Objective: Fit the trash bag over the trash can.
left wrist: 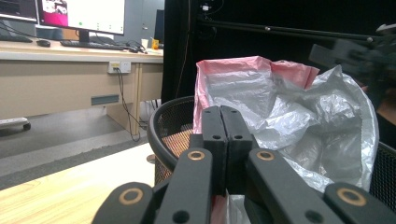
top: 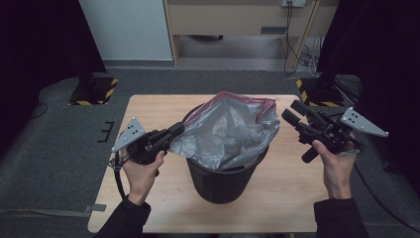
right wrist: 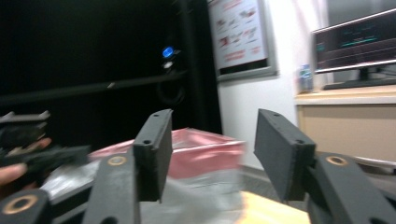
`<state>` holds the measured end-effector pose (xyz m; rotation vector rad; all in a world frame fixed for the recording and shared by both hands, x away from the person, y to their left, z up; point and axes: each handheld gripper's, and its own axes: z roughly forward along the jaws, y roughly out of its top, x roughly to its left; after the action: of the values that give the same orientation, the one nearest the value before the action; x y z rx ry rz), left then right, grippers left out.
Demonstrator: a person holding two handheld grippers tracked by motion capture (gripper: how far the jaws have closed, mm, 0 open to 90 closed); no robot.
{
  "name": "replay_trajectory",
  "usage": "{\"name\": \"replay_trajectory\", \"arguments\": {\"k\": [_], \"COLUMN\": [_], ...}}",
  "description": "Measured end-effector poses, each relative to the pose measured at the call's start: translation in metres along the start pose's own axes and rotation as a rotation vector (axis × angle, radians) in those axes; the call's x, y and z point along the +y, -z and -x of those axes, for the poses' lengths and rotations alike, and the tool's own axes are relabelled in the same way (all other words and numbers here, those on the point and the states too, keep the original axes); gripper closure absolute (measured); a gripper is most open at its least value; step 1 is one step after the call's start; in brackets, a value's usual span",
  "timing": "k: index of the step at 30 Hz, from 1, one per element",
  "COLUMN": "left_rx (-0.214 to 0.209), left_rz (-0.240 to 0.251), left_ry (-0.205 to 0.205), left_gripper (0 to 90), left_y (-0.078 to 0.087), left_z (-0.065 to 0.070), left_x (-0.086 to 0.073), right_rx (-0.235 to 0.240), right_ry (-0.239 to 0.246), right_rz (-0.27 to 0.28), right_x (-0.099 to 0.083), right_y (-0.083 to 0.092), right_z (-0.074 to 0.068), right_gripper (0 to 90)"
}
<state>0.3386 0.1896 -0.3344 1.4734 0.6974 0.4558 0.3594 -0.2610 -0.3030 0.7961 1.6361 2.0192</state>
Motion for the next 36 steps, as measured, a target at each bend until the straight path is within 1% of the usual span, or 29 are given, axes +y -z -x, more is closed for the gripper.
{"name": "replay_trajectory", "arguments": {"k": [2,3,6,7,8,9,10,11,13,14,15,16,18,19,21,23,25,28,30,31,34,36], "left_rx": [0.002,0.002,0.001,0.006,0.002,0.004,0.009,0.008,0.012,0.014,0.015,0.018,0.012,0.01,0.0,-0.012,-0.023,-0.036,-0.041,-0.044,-0.043,-0.045], "left_rz": [0.001,0.001,0.006,0.003,0.007,0.008,0.008,0.01,0.011,0.014,0.015,0.01,0.015,0.016,0.015,0.013,0.019,0.01,0.008,0.01,0.007,0.006], "left_ry": [0.001,0.003,0.009,0.006,0.01,0.01,0.008,0.012,0.01,0.015,0.016,0.013,0.026,0.029,0.028,0.02,0.017,0.01,0.009,0.009,-0.006,-0.014], "left_gripper": [89.5,89.5,89.4,89.4,89.5,89.5,89.5,89.5,89.6,89.6,89.6,89.7,89.7,89.7,89.7,89.7,89.7,89.7,89.6,89.6,89.6,89.6], "left_y": [0.0,0.0,0.0,0.001,0.001,0.001,0.002,0.003,0.005,0.006,0.007,0.008,0.01,0.012,0.014,0.017,0.018,0.017,0.016,0.016,0.017,0.017], "left_z": [0.0,0.0,0.0,0.0,0.0,0.0,0.0,0.0,0.0,0.0,-0.001,-0.001,0.0,0.001,0.003,0.004,0.006,0.009,0.011,0.012,0.016,0.018], "left_x": [0.0,0.0,0.0,0.0,0.0,0.0,0.0,0.0,0.0,0.001,0.0,0.0,-0.001,-0.002,-0.004,-0.006,-0.008,-0.012,-0.013,-0.013,-0.012,-0.011], "right_rx": [0.024,0.025,0.033,0.026,0.02,0.011,0.005,0.005,-0.001,-0.008,-0.03,-0.04,-0.074,-0.101,-0.143,-0.168,-0.179,-0.172,-0.17,-0.173,-0.167,-0.163], "right_ry": [0.045,0.071,0.092,0.107,0.121,0.132,0.128,0.12,0.093,0.081,0.062,0.047,0.01,-0.008,-0.044,-0.068,-0.061,-0.041,-0.03,-0.027,-0.018,0.005], "right_rz": [-0.039,-0.052,-0.096,-0.131,-0.156,-0.18,-0.187,-0.204,-0.205,-0.208,-0.205,-0.202,-0.192,-0.193,-0.203,-0.212,-0.207,-0.156,-0.131,-0.118,-0.082,-0.07], "right_x": [0.004,0.004,-0.002,-0.006,-0.01,-0.014,-0.015,-0.018,-0.024,-0.025,-0.029,-0.03,-0.036,-0.042,-0.051,-0.058,-0.059,-0.049,-0.041,-0.036,-0.024,-0.017], "right_y": [-0.005,-0.008,-0.012,-0.014,-0.014,-0.013,-0.012,-0.009,-0.002,0.001,0.006,0.007,0.011,0.013,0.012,0.009,0.007,0.01,0.012,0.013,0.014,0.012], "right_z": [-0.012,-0.017,-0.023,-0.023,-0.022,-0.02,-0.019,-0.016,-0.01,-0.008,-0.003,-0.002,0.004,0.008,0.013,0.015,0.016,0.016,0.014,0.012,0.008,0.006], "right_gripper": [39.4,38.5,39.8,43.6,50.0,61.2,66.6,74.1,82.9,84.8,86.9,87.5,88.2,88.1,87.7,85.2,79.6,68.0,62.6,60.3,53.9,51.3]}}
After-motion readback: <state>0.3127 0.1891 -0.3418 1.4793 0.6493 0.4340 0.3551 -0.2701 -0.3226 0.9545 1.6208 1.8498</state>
